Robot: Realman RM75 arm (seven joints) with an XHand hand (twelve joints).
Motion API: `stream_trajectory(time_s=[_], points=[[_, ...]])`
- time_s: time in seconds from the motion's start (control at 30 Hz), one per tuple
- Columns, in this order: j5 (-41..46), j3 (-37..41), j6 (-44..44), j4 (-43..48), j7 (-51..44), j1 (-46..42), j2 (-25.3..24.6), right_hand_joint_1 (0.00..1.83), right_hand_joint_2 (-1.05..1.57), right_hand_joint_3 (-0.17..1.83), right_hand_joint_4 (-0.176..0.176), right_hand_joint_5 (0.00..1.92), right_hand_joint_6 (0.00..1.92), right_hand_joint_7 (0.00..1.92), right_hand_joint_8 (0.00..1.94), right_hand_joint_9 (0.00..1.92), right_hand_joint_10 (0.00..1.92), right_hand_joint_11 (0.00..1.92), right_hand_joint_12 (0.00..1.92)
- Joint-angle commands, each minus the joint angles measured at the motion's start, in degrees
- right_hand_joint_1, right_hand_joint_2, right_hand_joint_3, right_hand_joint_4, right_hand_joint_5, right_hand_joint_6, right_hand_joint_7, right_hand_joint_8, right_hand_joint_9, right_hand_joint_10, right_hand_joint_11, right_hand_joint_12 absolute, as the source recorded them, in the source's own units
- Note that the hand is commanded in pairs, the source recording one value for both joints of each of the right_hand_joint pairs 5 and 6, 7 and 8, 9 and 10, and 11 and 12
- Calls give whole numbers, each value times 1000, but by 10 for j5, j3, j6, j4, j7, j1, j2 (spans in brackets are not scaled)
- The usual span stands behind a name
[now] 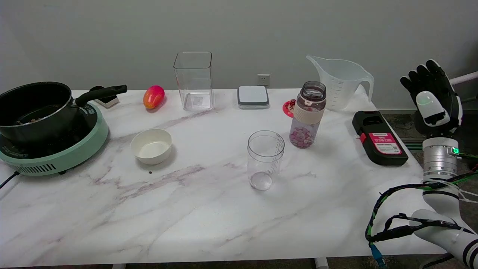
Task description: Pick up the black plastic bottle.
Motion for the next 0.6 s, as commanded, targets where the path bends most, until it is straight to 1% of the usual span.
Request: stream_trajectory(time_s=[0.03, 0.13, 0.27, 0.4, 0.5, 0.6], points=[[-3, -16, -17, -7, 24, 4, 2, 1180, -309, 1039, 0, 505, 505, 513, 513, 547, 547, 624, 624], [-18, -18, -33, -1, 24, 7, 1, 1180, -325, 1090, 0, 511, 511, 514, 514, 551, 551, 627, 627], [-49, -18, -48, 7, 24, 12, 0, 1178, -344, 1111, 0, 493, 493, 510, 510, 538, 538, 620, 620], [-72, -19, -43, 4, 25, 12, 0, 1178, -369, 1124, 0, 464, 464, 506, 506, 538, 538, 623, 623], [-90, -21, -36, -2, 39, 11, -1, 1180, -457, 1158, 0, 373, 373, 485, 485, 529, 529, 605, 605], [-102, -40, -34, -17, 76, 11, -1, 1181, -523, 1164, 0, 291, 291, 463, 463, 513, 513, 573, 573]])
